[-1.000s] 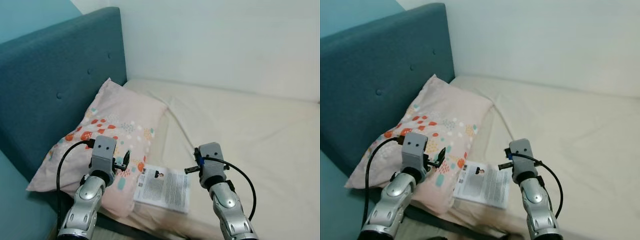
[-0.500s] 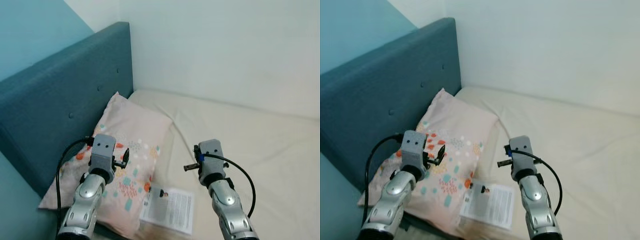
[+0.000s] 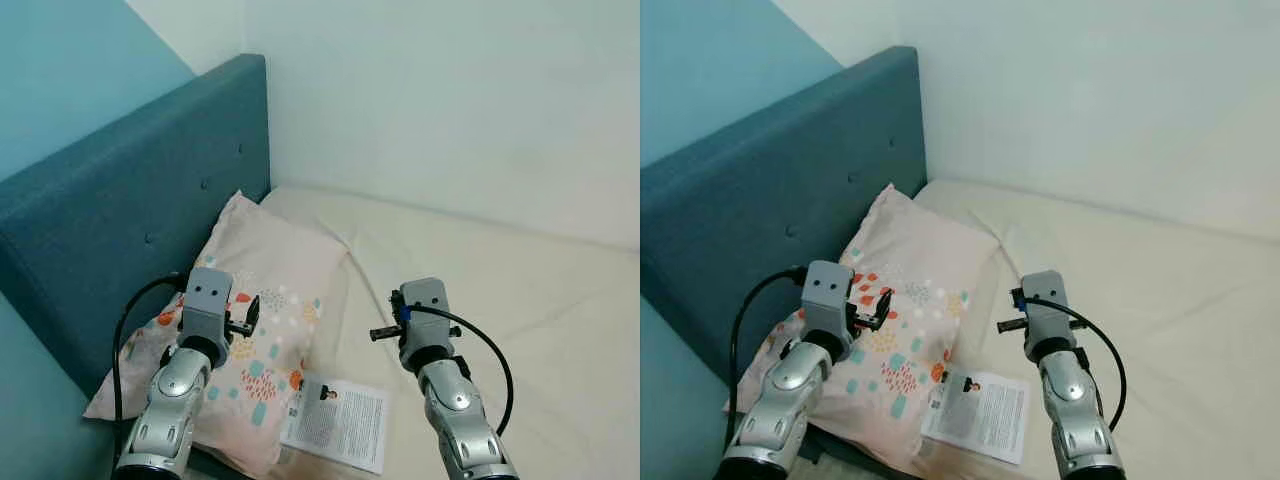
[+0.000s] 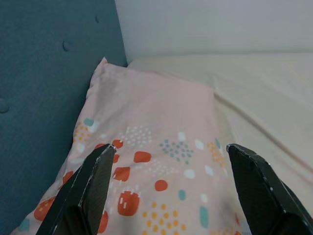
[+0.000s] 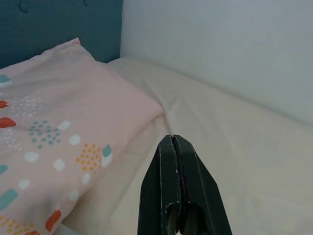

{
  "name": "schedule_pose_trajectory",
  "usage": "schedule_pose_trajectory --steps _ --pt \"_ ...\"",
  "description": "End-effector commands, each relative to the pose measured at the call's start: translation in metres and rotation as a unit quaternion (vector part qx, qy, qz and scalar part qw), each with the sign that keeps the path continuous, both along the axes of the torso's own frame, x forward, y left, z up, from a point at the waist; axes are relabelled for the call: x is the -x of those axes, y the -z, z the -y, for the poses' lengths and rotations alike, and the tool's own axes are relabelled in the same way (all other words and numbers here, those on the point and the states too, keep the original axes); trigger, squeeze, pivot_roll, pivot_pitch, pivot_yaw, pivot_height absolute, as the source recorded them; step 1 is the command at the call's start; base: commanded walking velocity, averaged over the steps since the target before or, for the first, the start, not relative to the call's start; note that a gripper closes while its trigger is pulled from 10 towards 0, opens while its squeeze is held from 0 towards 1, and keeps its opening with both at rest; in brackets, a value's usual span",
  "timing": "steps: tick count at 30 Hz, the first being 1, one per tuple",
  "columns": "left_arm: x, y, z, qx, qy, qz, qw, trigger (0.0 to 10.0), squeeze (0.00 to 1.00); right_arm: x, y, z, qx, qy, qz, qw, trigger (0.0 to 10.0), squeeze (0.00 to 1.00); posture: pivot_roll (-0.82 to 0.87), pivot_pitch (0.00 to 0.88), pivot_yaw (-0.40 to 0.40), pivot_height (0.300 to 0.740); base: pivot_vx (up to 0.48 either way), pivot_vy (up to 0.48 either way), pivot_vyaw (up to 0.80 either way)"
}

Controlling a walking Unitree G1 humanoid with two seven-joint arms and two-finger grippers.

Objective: Clean up the room

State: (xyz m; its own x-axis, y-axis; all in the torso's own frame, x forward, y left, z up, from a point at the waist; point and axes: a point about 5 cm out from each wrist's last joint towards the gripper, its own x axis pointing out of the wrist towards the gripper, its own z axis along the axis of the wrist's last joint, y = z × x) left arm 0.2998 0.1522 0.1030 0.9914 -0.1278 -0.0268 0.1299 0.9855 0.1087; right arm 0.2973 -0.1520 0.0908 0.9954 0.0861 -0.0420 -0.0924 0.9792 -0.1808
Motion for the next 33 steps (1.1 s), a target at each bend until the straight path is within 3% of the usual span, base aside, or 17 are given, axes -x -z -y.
schedule_pose_trajectory --steps 1,22,33 --pt "0.0003 0.0025 0.0032 0.008 0.011 -0.003 1.000 10.0 0.00 0.0025 0.0088 0.0044 -0.012 0.012 -0.028 0.999 10.0 0.00 -0.01 0.000 -0.046 0.740 0.000 0.000 0.00" --pt "0.0000 0.0031 0.0058 0.012 0.020 -0.009 1.000 10.0 0.00 0.0018 0.0164 0.0010 -0.041 -0.009 -0.073 0.996 10.0 0.00 0.00 0.000 -0.040 0.740 0.000 0.000 -0.79" --pt "0.0011 0.0068 0.0002 0.021 -0.001 -0.026 0.999 10.0 0.00 -0.0032 0.0133 0.0027 -0.030 -0.021 -0.073 0.997 10.0 0.00 0.00 0.000 -0.036 0.740 0.000 0.000 0.00"
